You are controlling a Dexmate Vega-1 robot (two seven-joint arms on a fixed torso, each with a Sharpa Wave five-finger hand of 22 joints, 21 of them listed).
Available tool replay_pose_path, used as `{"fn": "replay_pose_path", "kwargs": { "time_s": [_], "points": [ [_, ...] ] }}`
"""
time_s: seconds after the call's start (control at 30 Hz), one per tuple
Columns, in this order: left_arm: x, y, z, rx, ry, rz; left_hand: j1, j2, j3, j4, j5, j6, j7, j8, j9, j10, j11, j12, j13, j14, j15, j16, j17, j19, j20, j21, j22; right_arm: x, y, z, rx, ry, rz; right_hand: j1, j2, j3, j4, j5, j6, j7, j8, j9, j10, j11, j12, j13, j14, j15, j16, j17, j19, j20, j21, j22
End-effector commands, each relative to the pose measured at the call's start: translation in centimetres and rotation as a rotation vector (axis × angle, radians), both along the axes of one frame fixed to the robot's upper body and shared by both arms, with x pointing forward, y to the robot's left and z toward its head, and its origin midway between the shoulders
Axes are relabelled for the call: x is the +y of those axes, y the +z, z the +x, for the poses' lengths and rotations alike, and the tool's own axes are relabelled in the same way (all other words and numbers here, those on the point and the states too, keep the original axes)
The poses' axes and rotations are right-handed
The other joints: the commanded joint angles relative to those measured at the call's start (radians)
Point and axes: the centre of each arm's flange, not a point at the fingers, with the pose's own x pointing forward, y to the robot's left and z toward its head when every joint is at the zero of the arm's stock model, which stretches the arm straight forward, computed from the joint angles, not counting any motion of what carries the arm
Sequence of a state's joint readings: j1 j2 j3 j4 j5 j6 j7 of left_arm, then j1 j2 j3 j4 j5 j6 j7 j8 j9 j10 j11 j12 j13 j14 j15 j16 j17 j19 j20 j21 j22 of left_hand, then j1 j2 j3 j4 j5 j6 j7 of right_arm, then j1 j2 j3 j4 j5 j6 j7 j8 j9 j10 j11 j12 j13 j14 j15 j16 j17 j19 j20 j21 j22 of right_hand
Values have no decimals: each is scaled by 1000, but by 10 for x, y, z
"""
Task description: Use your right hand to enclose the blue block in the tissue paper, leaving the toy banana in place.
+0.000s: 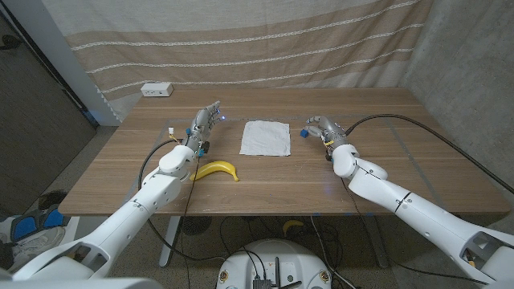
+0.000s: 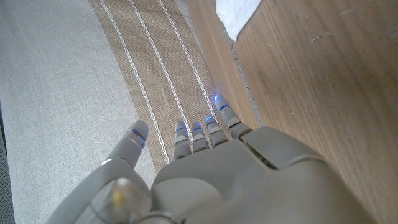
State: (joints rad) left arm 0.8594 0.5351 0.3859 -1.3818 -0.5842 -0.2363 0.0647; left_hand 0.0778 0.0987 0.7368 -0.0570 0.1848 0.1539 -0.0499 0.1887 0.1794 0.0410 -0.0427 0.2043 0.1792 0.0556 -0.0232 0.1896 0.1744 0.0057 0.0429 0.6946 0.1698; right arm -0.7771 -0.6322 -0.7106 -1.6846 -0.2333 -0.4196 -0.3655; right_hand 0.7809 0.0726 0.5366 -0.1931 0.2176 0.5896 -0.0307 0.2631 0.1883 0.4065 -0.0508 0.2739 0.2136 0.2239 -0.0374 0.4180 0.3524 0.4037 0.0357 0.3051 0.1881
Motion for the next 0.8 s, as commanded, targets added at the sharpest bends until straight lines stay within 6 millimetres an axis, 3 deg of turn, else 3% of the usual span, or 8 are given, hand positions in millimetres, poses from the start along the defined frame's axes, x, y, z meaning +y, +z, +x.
{"fn": "replay_pose_path", "kwargs": {
  "time_s": [0.03, 0.8],
  "points": [
    [1, 0, 0, 3, -3, 0, -13, 30, 1, -8, 0, 8, 0, 5, 2, 9, 3, 3, 3, 6, 2, 5, 5, 2, 10, -4, 6, 4, -6, 8, -6, -47, -36, 24, -13, -7, 0, -10, 18, -1, 11, 4, 14, 0, 5, 3, 11, -69, 7, 3, 10, 2, 9, 2],
    [4, 0, -1, 4, 1, 1, -15, 28, 3, -15, 0, 12, 0, 4, 2, 11, 3, 1, 4, 7, 2, 3, 3, 4, 10, -11, 6, 6, -18, 25, -20, -147, -85, 76, -47, -28, 7, -33, 42, -12, 13, 4, 37, -9, 4, 4, 30, -81, 16, 5, 26, 1, 14, 2]
  ]
}}
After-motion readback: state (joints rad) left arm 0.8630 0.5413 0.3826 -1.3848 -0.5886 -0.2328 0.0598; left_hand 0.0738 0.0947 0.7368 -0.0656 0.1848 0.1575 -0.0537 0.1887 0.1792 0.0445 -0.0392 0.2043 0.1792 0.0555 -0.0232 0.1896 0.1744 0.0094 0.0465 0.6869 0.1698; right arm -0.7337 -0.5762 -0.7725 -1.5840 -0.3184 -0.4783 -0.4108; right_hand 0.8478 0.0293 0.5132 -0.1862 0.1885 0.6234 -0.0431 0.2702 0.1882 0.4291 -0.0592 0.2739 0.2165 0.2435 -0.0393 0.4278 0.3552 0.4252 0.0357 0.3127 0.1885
